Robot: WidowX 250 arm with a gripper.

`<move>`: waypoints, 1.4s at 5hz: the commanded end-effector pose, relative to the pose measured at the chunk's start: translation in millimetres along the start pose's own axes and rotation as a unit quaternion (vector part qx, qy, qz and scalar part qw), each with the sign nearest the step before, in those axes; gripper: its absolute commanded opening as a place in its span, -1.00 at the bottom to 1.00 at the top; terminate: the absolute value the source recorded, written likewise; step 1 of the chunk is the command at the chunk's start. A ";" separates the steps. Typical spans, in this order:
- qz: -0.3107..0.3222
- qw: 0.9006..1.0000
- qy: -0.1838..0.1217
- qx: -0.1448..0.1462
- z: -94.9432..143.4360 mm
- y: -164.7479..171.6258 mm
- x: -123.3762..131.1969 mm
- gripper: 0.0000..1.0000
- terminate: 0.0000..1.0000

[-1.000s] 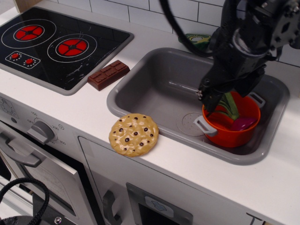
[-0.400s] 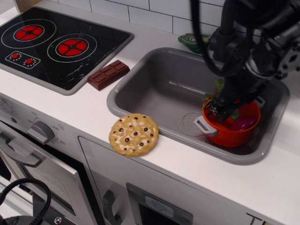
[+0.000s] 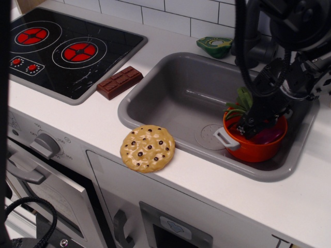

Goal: Take beet from pot sink

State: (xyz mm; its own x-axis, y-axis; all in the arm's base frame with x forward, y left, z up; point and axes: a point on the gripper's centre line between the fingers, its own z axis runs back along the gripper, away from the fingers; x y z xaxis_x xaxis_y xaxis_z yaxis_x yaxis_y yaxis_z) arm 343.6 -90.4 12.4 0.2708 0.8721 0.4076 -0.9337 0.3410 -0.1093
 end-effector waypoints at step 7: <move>0.049 0.997 0.021 -0.049 51.2 0.7 114.4 -1.00 -1.00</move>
State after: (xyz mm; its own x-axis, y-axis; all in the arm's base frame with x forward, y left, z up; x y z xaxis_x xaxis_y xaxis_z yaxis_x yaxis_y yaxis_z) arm 359.1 -9.5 87.9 0.2052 0.9145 0.3486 -0.9400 0.2834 -0.1901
